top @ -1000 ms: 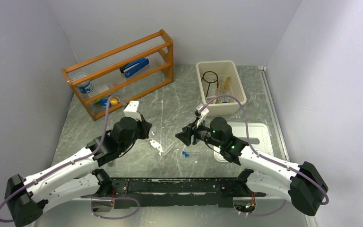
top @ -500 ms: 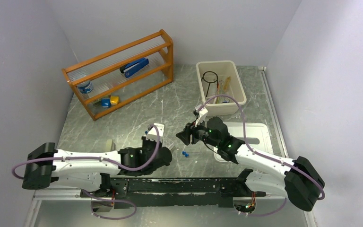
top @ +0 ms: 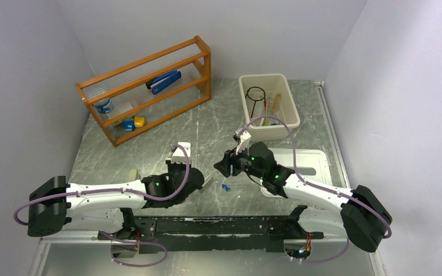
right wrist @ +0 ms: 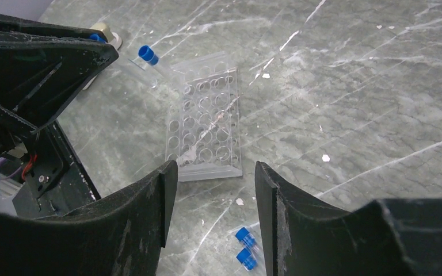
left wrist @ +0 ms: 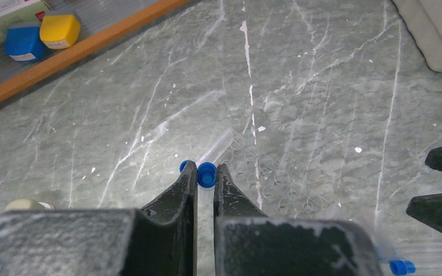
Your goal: Organize the chemistry lab equipment
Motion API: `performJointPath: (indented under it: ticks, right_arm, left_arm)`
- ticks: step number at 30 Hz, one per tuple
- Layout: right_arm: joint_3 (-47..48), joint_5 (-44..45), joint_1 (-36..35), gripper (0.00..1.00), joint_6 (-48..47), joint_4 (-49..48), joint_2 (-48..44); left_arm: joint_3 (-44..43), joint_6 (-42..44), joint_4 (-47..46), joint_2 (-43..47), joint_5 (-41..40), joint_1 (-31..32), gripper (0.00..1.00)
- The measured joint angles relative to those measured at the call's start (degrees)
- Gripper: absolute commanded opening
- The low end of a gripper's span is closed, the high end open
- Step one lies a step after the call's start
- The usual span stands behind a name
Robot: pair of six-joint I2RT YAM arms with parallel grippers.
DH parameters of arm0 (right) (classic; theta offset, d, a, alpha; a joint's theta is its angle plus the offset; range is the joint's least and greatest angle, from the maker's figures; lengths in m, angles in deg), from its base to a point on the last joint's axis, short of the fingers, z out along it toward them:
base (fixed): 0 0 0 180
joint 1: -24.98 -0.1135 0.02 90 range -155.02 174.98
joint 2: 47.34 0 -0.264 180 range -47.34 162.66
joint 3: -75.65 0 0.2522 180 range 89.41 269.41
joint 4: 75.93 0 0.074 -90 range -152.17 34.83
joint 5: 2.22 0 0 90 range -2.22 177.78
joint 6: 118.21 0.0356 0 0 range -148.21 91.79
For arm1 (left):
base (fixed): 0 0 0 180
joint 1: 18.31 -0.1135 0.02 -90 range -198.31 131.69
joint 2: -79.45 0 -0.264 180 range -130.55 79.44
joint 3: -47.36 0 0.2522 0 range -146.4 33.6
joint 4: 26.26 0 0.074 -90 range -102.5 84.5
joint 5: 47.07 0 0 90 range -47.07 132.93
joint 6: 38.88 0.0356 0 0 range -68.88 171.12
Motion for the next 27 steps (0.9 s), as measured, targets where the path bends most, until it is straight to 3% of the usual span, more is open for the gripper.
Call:
performJointPath:
  ticks: [19, 27]
  right_arm:
    - [0.0, 0.0, 0.0, 0.55, 0.7, 0.0, 1.1]
    - [0.0, 0.1, 0.0, 0.55, 0.9, 0.0, 1.1]
  left_arm:
    - [6.7, 4.5, -13.9, -1.2, 6.6, -5.0, 0.05]
    - [8.4, 3.6, -15.2, -1.2, 8.4, -5.8, 0.05]
